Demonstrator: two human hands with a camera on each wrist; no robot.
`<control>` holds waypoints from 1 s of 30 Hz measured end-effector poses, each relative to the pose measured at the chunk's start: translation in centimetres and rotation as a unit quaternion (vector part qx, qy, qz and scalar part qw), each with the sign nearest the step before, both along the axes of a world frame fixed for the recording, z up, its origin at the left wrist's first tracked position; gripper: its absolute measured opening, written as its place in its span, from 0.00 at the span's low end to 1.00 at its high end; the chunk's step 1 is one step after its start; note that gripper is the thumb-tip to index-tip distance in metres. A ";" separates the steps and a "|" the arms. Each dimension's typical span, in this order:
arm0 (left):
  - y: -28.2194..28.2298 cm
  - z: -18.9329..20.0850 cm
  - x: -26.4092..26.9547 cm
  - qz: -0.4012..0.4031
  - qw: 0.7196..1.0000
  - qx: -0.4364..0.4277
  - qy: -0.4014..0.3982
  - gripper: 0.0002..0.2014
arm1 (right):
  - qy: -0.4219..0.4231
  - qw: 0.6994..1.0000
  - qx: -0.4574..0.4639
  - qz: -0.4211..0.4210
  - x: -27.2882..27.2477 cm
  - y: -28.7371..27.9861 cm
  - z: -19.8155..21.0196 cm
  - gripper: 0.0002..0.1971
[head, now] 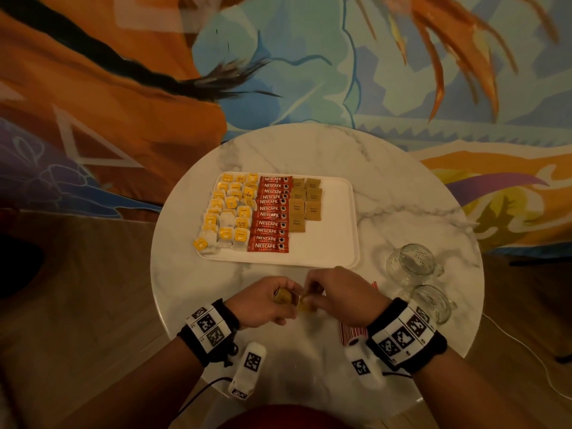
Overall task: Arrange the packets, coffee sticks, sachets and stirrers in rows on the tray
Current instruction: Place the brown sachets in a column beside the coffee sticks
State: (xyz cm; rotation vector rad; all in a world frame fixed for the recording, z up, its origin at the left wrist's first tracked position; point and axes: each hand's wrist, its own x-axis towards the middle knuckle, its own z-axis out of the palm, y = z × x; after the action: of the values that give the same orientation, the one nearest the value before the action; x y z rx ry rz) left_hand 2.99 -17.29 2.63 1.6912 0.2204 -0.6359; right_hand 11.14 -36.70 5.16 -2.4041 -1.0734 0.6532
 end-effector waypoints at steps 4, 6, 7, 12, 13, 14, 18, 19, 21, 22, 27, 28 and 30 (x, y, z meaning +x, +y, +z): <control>0.4 0.4 0.5 0.010 1.000 0.008 -0.010 0.09 | 0.013 0.998 0.058 -0.025 0.9 0.8 -0.4 0.03; 0.4 0.5 0.7 0.025 1.000 0.005 -0.013 0.08 | 0.037 0.995 0.088 -0.040 1.3 1.0 -0.5 0.02; 0.4 0.5 0.9 0.035 0.999 0.000 -0.013 0.09 | 0.051 0.993 0.101 -0.047 1.4 1.1 -0.5 0.02; 0.5 0.3 1.9 0.100 0.995 -0.016 -0.010 0.09 | 0.082 0.981 0.147 -0.101 2.2 1.2 -1.3 0.03; 0.6 0.2 2.2 0.120 0.993 -0.017 -0.012 0.09 | 0.080 0.977 0.154 -0.123 2.4 1.2 -1.7 0.03; 0.6 0.2 2.4 0.142 0.990 -0.016 -0.014 0.09 | 0.083 0.973 0.160 -0.145 2.6 1.3 -2.2 0.03; 0.9 0.0 3.7 0.198 0.980 0.002 -0.029 0.06 | 0.124 0.953 0.196 -0.196 3.2 1.6 -3.8 0.01; 0.9 -0.2 4.0 0.203 0.979 0.006 -0.028 0.05 | 0.133 0.949 0.202 -0.203 3.2 1.8 -4.2 0.01; 1.0 -0.3 4.7 0.211 0.977 0.014 -0.027 0.05 | 0.144 0.941 0.211 -0.222 3.4 2.1 -4.5 0.03; 1.0 -0.4 5.0 0.213 0.977 0.020 -0.027 0.06 | 0.147 0.938 0.215 -0.231 3.6 2.4 -4.6 0.03; 1.2 -0.4 6.8 0.206 0.977 0.039 -0.035 0.02 | 0.125 0.932 0.220 -0.259 5.3 3.6 -4.8 0.05; 1.3 -0.4 7.1 0.208 0.977 0.035 -0.033 0.03 | 0.123 0.931 0.217 -0.266 5.8 3.7 -4.6 0.06; 1.5 -0.4 7.7 0.214 0.976 0.023 -0.027 0.05 | 0.122 0.926 0.212 -0.289 6.6 3.9 -4.4 0.07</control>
State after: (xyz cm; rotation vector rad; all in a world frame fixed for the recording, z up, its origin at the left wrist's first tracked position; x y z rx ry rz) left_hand 10.69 -15.76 2.26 1.6340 0.5476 -0.2637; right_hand 17.77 -32.83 0.72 -2.0344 -0.3176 0.4360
